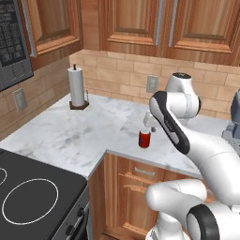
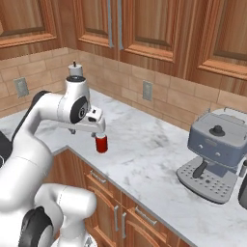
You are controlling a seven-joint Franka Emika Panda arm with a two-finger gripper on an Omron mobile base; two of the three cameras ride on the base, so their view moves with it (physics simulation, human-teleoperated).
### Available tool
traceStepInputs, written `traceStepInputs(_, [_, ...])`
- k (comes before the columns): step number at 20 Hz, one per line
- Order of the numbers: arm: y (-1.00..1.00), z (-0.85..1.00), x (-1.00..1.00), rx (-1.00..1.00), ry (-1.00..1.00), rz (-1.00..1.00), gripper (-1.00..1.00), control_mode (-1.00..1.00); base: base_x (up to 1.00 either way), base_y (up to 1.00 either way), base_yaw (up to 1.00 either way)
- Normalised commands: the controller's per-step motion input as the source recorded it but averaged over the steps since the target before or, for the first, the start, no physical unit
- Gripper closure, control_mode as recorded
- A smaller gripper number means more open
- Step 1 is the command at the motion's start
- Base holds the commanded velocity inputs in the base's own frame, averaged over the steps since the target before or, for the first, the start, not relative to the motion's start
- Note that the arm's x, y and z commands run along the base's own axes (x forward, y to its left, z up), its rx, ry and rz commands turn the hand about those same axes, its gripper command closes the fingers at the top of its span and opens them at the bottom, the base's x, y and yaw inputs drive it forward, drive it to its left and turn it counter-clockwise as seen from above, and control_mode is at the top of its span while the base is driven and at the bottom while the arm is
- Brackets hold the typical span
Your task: Four empty soda cans are scattered around the kitchen. Gather all the cans and cluster them next to the stove for recycling.
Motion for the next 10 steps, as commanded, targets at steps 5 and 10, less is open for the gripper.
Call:
traceStepInputs(5, [0.0,-0.1,0.23,0.0,0.01,0.0,-1.0,-1.0,0.0,0.0,0.0])
traceStepInputs(10, [0.0,-0.13,0.23,0.0,0.0,0.0,-1.0,-1.0,0.0,0.0,0.0])
